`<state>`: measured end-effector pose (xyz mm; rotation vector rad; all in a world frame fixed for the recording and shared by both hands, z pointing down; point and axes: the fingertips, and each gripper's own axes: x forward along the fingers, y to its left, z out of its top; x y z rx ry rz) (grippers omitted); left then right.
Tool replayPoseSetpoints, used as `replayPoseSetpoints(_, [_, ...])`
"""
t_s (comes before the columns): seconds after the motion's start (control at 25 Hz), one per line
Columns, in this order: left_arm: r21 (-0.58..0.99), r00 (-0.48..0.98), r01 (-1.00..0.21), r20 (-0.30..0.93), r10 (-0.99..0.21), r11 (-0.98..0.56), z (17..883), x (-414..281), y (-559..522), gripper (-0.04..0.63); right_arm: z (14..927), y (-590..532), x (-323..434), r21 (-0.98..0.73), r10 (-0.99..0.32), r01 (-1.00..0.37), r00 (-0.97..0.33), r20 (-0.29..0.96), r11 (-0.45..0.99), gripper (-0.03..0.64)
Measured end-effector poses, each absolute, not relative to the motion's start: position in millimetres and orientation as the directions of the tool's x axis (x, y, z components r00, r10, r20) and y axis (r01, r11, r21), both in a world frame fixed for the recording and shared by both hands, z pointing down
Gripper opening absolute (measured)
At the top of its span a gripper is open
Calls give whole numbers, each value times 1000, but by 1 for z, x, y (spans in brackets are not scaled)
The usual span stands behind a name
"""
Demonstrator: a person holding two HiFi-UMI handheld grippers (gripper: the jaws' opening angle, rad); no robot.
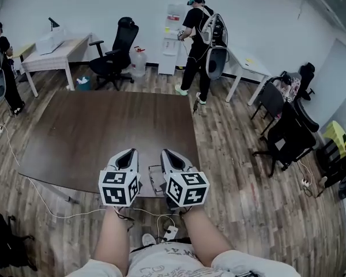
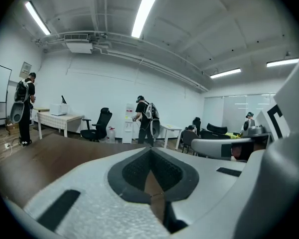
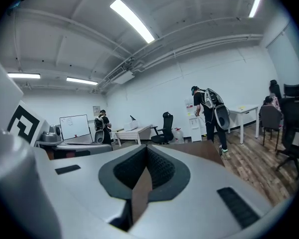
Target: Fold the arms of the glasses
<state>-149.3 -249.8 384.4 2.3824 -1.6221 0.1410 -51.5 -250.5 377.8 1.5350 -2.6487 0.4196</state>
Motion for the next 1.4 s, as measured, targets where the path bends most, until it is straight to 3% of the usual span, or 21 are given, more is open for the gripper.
replayPoseSetpoints(0.48, [170, 432, -902, 323, -842, -397, 435, -124, -292, 14, 429, -286, -12, -237, -878, -911, -396, 269, 338, 12])
replayPoseSetpoints(1.04, [175, 336, -942, 503, -796, -287, 515, -111, -325, 15, 478, -332, 20, -264, -820, -896, -435, 371, 356, 12])
replayPoseSetpoints(1.4, [177, 290, -957, 649, -703, -232, 594, -97, -324, 15, 537, -344, 37, -332, -753, -877, -472, 458, 348, 12])
